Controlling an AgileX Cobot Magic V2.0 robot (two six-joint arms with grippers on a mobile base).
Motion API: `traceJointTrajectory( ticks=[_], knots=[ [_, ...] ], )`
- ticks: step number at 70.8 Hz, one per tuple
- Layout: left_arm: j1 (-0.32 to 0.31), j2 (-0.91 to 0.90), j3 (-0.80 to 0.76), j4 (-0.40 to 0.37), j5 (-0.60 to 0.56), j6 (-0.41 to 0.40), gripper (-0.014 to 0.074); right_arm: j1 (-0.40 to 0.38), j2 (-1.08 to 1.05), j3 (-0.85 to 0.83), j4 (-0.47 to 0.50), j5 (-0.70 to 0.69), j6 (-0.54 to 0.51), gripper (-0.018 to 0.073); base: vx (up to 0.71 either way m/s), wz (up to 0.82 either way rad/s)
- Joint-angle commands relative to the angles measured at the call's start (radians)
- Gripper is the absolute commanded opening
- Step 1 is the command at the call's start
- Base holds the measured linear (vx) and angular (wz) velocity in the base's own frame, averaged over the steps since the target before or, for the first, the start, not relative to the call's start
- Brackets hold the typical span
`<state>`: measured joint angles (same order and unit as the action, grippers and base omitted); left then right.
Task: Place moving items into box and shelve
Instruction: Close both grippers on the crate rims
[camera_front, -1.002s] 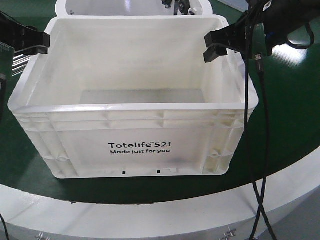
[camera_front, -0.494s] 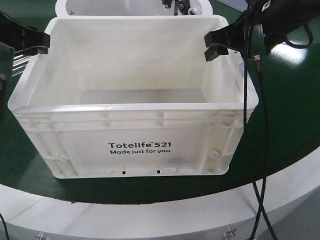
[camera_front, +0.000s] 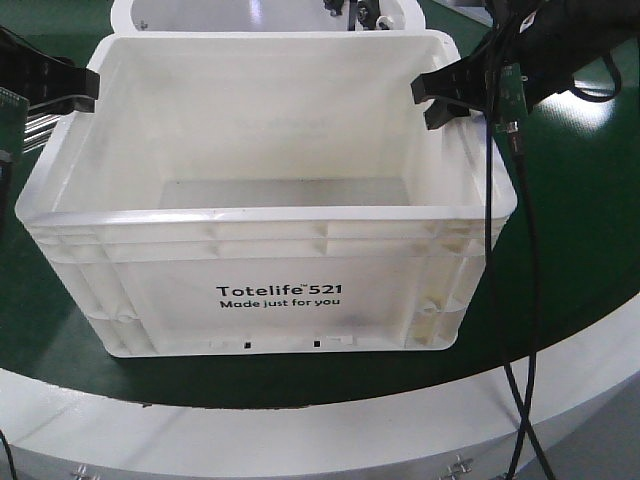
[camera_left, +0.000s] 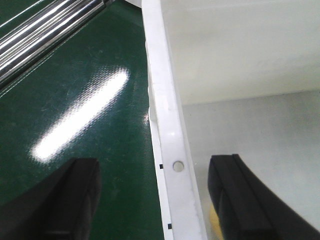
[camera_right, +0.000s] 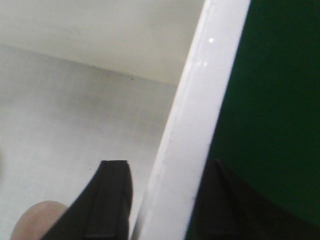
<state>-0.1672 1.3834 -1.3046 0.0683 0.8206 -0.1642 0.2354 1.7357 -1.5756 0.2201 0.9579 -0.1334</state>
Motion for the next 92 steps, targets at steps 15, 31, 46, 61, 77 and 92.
traceJointTrajectory(
  ticks=[15,31,46,61,77,92],
  knots=[
    [0.004,-0.032,-0.041,0.004,-0.041,-0.008,0.0555,0.001,-0.048,-0.033,0.044,-0.03,-0.023,-0.0015,0.0,0.0],
    [0.004,-0.028,-0.041,0.004,-0.041,-0.013,0.0555,0.001,-0.048,-0.033,0.054,-0.027,-0.023,-0.0012,0.0,0.0],
    [0.004,0.006,-0.041,0.004,-0.054,-0.019,0.0555,0.001,-0.048,-0.033,0.055,-0.027,-0.023,-0.0012,0.0,0.0],
    [0.004,0.044,-0.041,-0.006,-0.043,-0.019,0.0555,0.001,-0.048,-0.033,0.055,-0.027,-0.023,-0.0012,0.0,0.0],
    [0.004,0.069,-0.041,-0.033,-0.005,-0.013,0.0555,0.001,-0.048,-0.033,0.055,-0.028,-0.026,-0.0012,0.0,0.0],
    [0.004,0.073,-0.054,-0.031,0.02,0.003,0.0555,0.001,-0.042,-0.033,0.055,-0.028,-0.03,-0.0012,0.0,0.0]
  ],
)
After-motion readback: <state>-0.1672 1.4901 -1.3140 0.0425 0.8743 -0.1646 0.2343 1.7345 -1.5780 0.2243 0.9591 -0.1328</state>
